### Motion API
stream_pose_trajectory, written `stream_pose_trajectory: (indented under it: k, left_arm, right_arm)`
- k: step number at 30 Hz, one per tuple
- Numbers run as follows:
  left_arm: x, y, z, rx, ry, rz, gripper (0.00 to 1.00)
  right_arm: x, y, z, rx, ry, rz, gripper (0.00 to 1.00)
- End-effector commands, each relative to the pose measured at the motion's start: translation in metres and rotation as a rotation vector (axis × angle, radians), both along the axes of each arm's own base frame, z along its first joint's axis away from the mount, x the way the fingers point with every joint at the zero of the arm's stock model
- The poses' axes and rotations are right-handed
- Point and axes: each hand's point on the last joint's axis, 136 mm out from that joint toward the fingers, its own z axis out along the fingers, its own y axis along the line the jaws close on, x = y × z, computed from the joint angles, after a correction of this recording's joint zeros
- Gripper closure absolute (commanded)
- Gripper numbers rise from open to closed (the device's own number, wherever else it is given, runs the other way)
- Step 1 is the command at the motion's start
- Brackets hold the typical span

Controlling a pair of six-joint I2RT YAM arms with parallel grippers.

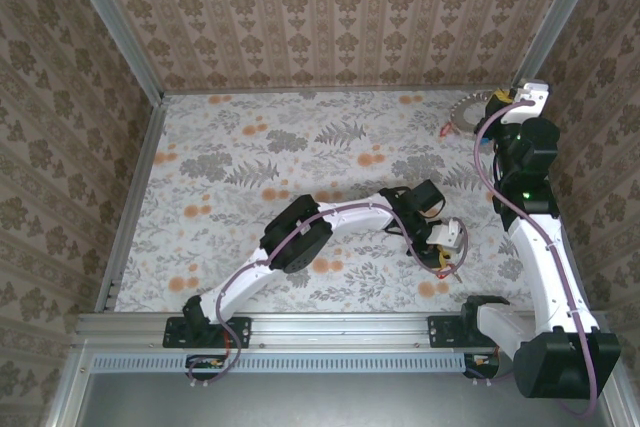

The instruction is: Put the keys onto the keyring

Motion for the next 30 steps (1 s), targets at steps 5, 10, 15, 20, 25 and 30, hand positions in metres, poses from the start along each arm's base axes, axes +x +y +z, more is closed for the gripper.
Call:
stream_pose_trajectory:
  k: [5, 10, 15, 20, 25, 30]
  left_arm:
    - [-0.003, -0.0036, -0.0027, 0.015, 0.046, 0.01, 0.77]
    - [-0.0071, -0.0041, -0.006, 0.031, 0.1, 0.013, 0.78]
    - [-0.011, -0.0042, -0.0049, 0.036, 0.111, 0.006, 0.76]
    - [-0.0107, -0.005, -0.0046, 0.035, 0.111, 0.006, 0.83]
    - [-0.0114, -0.0049, -0.0033, 0.032, 0.113, 0.0, 0.9]
    - [-0.0067, 0.0001, 0.002, 0.034, 0.113, 0.006, 1.0]
  right_arm:
    - [-0.0125, 0.0064, 0.0362, -0.037, -0.109, 0.028, 1.0]
    - [-0.014, 0.0083, 0.037, -0.048, -0.108, 0.037, 1.0]
    - [-0.0147, 0.0075, 0.0368, -0.054, -0.11, 0.032, 1.0]
    - [-0.0145, 0.0079, 0.0363, -0.053, -0.11, 0.035, 1.0]
    - [-0.0147, 0.0076, 0.0365, -0.055, -0.112, 0.033, 1.0]
    - [-0.0137, 0.0092, 0.0323, -0.064, -0.102, 0.04, 1.0]
